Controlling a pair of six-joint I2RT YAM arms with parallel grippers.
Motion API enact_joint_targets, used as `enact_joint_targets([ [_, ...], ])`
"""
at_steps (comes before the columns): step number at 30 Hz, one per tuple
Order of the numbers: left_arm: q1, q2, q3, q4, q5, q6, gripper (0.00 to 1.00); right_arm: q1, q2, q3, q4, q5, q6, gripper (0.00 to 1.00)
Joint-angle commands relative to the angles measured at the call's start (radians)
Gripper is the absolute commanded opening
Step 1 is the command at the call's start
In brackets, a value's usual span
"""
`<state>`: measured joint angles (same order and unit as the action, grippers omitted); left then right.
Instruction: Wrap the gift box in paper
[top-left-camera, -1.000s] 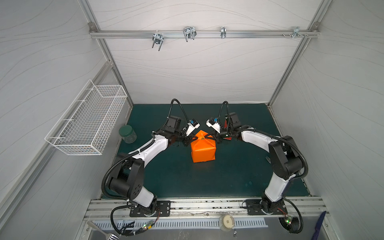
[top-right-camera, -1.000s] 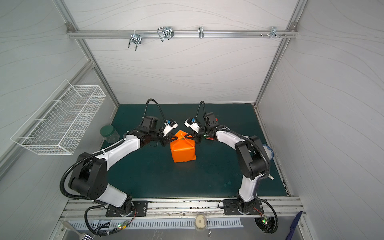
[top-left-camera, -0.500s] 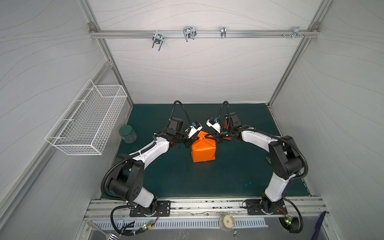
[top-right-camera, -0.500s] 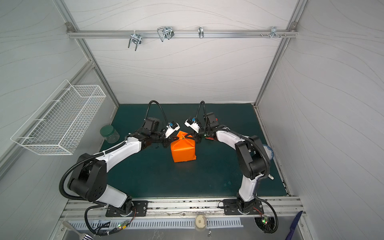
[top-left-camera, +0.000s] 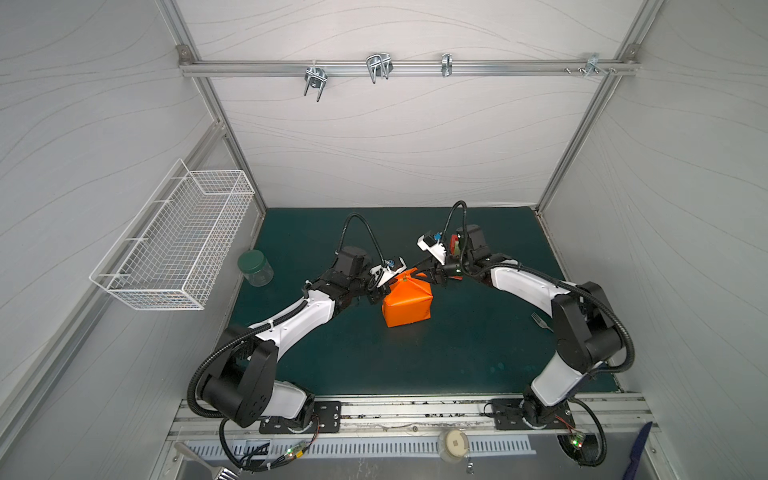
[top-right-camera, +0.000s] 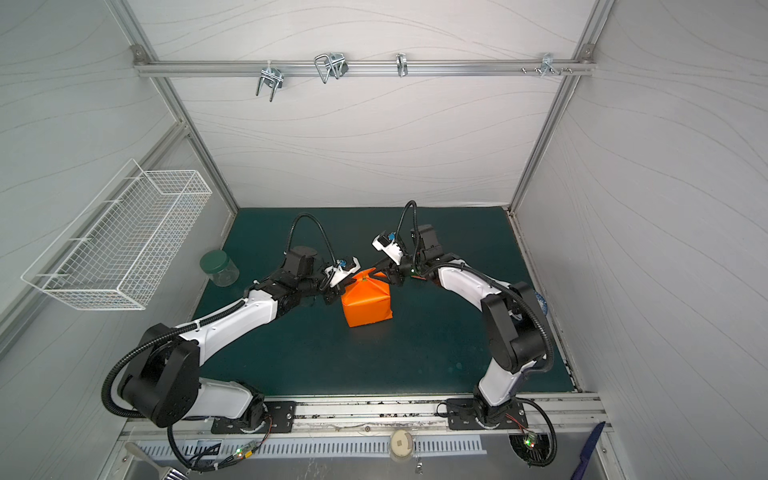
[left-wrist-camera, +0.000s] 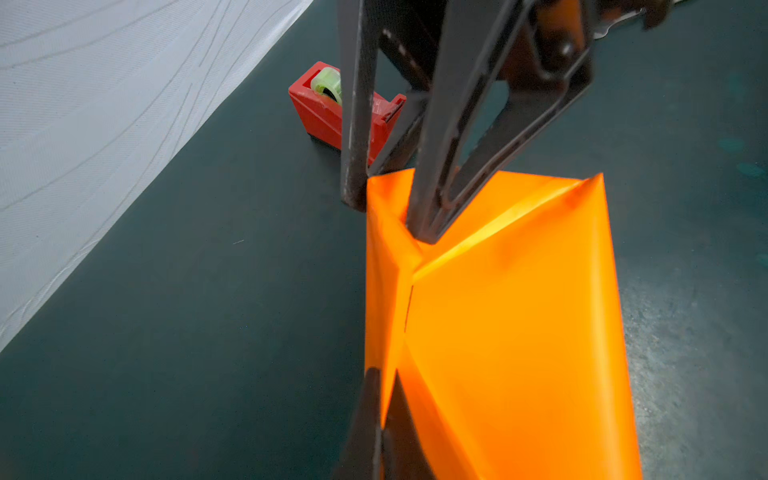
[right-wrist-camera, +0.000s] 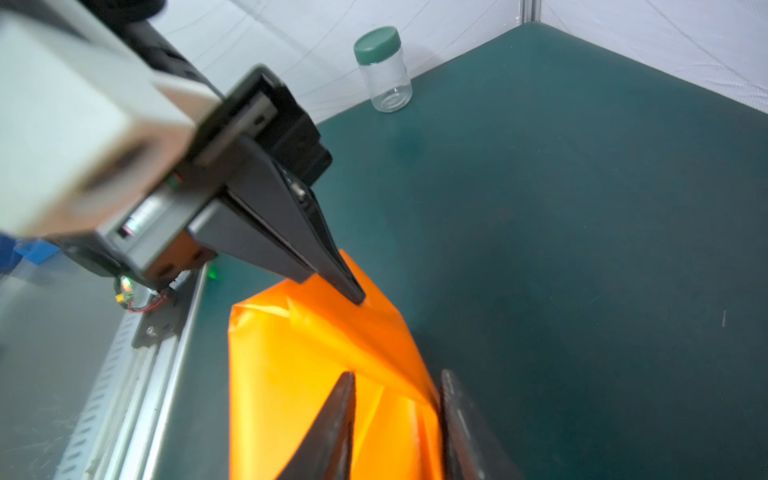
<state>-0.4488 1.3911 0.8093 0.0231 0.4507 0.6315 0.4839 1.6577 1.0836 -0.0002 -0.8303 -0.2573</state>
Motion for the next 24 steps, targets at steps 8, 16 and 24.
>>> enact_joint_targets([
  [8,-0.030,-0.050,-0.063,0.071,-0.032,0.141,0.00,-0.023,-0.031,-0.003,0.052,0.086,0.497,0.66],
  [16,-0.037,-0.047,-0.070,0.060,-0.035,0.176,0.00,0.069,0.057,0.167,-0.168,0.343,0.539,0.74],
  [24,-0.037,-0.059,-0.070,0.045,-0.029,0.177,0.00,0.100,0.027,0.133,-0.246,0.447,0.472,0.79],
])
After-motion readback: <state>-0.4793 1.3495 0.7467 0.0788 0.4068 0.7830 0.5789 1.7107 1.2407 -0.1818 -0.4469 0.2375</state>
